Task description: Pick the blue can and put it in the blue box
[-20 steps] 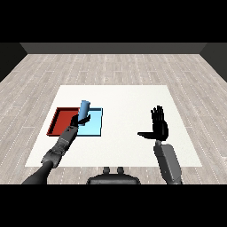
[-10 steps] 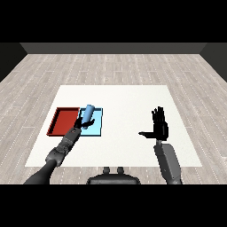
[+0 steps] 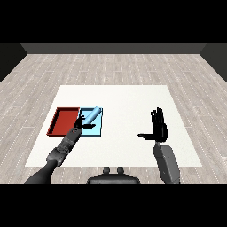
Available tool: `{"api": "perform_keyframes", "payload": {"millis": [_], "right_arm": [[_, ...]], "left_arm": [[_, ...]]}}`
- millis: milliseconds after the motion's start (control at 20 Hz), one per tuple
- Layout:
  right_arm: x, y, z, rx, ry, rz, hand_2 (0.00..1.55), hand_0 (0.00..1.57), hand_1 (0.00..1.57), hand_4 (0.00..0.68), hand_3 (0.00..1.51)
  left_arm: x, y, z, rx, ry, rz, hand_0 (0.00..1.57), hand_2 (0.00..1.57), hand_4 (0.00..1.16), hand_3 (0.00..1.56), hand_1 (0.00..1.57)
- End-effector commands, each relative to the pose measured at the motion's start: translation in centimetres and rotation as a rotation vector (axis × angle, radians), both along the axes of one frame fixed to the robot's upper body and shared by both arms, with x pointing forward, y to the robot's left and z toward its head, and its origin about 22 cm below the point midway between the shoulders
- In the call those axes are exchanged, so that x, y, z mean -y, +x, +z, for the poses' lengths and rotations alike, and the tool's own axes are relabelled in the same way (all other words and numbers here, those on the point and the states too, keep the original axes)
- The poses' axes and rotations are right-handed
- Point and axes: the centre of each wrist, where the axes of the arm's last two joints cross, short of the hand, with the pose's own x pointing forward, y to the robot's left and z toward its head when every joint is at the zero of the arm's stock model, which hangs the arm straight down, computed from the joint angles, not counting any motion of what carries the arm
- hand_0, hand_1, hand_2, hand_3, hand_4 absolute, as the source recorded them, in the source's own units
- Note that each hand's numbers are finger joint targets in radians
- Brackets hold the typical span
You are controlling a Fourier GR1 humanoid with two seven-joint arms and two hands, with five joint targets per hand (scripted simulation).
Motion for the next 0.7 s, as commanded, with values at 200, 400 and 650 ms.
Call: {"api": "perform_keyframes", "payload": {"millis": [200, 400, 650], "right_arm": [[0.1, -0.3, 1.1, 0.025, 0.015, 0.020, 0.00, 0.00, 0.00, 0.000, 0.00], [-0.3, 0.1, 0.9, 0.018, 0.030, 0.024, 0.00, 0.00, 0.00, 0.000, 0.00], [1.4, -0.4, 0.8, -0.021, -0.035, 0.016, 0.00, 0.00, 0.00, 0.000, 0.00]], "left_arm": [[-0.5, 1.8, 2.8, 0.465, 0.001, 0.171, 0.00, 0.00, 0.00, 0.00, 0.00], [0.6, 0.4, 2.0, 0.701, -0.120, -0.027, 0.00, 0.00, 0.00, 0.00, 0.00], [2.5, -0.7, 2.9, 0.915, -0.285, -0.187, 0.00, 0.00, 0.00, 0.00, 0.00]]}}
